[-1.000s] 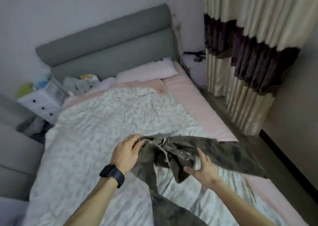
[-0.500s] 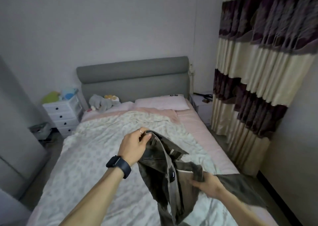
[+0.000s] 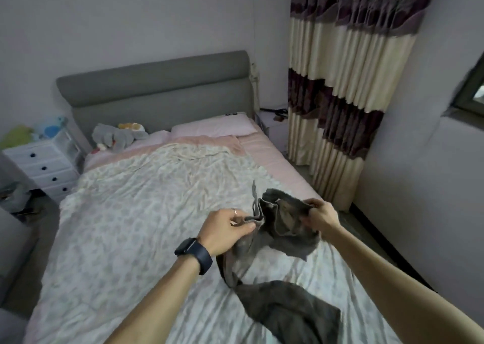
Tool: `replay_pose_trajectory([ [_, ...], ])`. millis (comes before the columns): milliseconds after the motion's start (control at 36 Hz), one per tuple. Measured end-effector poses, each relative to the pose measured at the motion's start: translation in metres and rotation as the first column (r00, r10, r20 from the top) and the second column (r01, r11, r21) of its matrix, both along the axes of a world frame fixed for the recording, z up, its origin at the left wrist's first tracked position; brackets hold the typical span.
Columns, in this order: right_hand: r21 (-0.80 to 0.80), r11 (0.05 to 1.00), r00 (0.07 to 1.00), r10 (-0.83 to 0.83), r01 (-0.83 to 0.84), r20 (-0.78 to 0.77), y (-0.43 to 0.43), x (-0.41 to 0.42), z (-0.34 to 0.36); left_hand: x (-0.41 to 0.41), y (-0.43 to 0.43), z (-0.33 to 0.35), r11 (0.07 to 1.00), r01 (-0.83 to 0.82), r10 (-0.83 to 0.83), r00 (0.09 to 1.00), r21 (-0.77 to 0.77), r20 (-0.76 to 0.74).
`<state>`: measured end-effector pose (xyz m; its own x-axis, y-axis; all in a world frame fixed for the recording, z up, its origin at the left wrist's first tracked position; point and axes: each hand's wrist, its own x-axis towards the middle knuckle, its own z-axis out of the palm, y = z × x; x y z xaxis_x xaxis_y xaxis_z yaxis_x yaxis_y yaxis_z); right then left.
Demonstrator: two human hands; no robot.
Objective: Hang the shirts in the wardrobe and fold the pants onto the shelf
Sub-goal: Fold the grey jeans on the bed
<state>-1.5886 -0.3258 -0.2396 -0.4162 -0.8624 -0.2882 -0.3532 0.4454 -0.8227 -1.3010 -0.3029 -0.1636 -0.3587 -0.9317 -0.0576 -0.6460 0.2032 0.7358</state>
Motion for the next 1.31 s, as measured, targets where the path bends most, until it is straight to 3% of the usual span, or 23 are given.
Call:
replay_pose_trajectory([
  [56, -0.121, 0.988, 0.983, 0.074, -0.095, -0.166, -0.001, -0.014, 0.02, -0.017, 0.007, -0.006, 0.951, 0.223, -0.233, 0.972, 0.213, 0.022],
  [111, -0.199, 0.942, 0.921, 0.192, -0.27, -0.339, 0.002, -0.027, 0.034, -0.032, 0.001, -0.004, 0.877, 0.32, -0.326, 0.944, 0.36, -0.047],
  [194, -0.186, 0.849, 0.801, 0.363, -0.495, -0.476, 0.014, -0.044, 0.053, -0.056, -0.027, 0.005, 0.947, 0.174, -0.136, 0.978, 0.269, -0.156],
  [250, -0.177, 0.809, 0.74, 0.393, -0.561, -0.546, 0.027, -0.052, 0.06, -0.075, -0.051, 0.01, 0.989, 0.089, -0.076, 0.991, 0.122, -0.105],
  [306, -0.16, 0.825, 0.726, 0.364, -0.542, -0.584, 0.039, -0.061, 0.062, -0.097, -0.067, 0.012, 0.989, 0.136, -0.137, 0.991, 0.064, 0.006],
  [361, -0.138, 0.848, 0.714, 0.331, -0.512, -0.617, 0.049, -0.075, 0.06, -0.129, -0.074, 0.008, 0.96, 0.255, -0.264, 0.962, 0.114, 0.067],
  [444, -0.228, 0.85, 0.736, 0.242, -0.475, -0.632, 0.065, -0.097, 0.061, -0.185, -0.07, -0.005, 0.877, 0.46, -0.479, 0.859, 0.139, 0.183],
  [583, -0.409, 0.83, 0.81, 0.083, -0.379, -0.58, 0.086, -0.128, 0.064, -0.252, -0.069, -0.014, 0.757, 0.6, -0.615, 0.788, 0.259, -0.029],
  [639, -0.455, 0.847, 0.86, 0.004, -0.274, -0.51, 0.097, -0.142, 0.06, -0.274, -0.069, -0.016, 0.751, 0.619, -0.638, 0.77, 0.231, 0.012],
  [778, -0.458, 0.879, 0.941, -0.256, 0.131, -0.221, 0.139, -0.156, 0.025, -0.304, -0.06, -0.035, 0.774, 0.633, -0.609, 0.735, 0.019, 0.298],
  [889, -0.239, 0.881, 0.912, -0.405, 0.407, 0.06, 0.182, -0.157, -0.043, -0.304, -0.066, -0.047, 0.832, 0.555, -0.542, 0.811, 0.001, 0.218],
  [972, 0.056, 0.946, 0.933, -0.323, 0.318, 0.159, 0.196, -0.143, -0.092, -0.297, -0.075, -0.046, 0.869, 0.494, -0.492, 0.859, 0.024, 0.14],
  [1028, 0.152, 0.959, 0.944, -0.267, 0.24, 0.196, 0.192, -0.134, -0.112, -0.291, -0.081, -0.04, 0.881, 0.471, -0.474, 0.876, 0.044, 0.094],
  [1306, 0.265, 0.961, 0.993, -0.1, 0.081, 0.057, 0.152, -0.105, -0.135, -0.212, -0.09, -0.01, 0.918, 0.394, -0.396, 0.917, 0.048, 0.044],
])
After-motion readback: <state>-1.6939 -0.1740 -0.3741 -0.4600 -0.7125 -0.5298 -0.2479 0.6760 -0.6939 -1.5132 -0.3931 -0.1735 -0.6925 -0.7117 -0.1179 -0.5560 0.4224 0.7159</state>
